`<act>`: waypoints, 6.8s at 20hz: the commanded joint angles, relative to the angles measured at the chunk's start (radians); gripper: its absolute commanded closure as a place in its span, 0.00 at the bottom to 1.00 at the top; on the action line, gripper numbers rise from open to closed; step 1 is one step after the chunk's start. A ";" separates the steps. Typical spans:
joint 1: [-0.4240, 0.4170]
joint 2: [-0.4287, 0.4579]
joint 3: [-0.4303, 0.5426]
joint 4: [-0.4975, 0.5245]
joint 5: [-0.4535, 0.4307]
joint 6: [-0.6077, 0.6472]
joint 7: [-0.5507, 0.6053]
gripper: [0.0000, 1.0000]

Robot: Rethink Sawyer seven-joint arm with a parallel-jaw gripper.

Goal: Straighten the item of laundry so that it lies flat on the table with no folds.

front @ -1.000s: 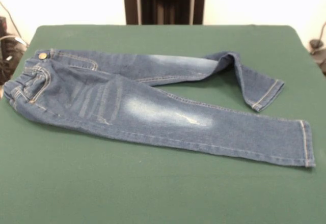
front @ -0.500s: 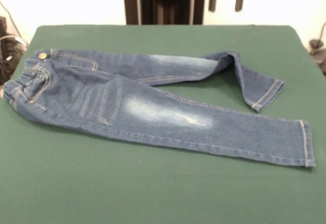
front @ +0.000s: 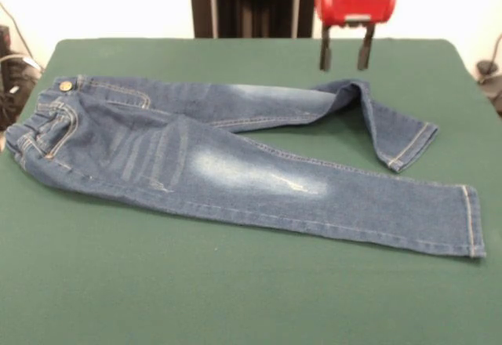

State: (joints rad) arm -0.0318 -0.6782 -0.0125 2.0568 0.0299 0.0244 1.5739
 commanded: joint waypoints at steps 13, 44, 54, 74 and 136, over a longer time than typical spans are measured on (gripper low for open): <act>0.542 0.144 -0.339 -0.154 0.705 0.244 0.709 0.00; 0.439 0.279 -0.127 -0.363 0.663 0.097 0.650 0.00; 0.510 0.423 -0.207 -0.412 0.669 0.115 0.642 0.00; 0.715 0.504 -0.454 -0.485 0.734 0.334 0.789 0.00; 0.319 0.451 -0.038 -0.405 0.432 0.047 0.589 1.00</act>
State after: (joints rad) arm 0.3682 -0.2802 -0.2816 1.6006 0.5487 0.1937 2.0956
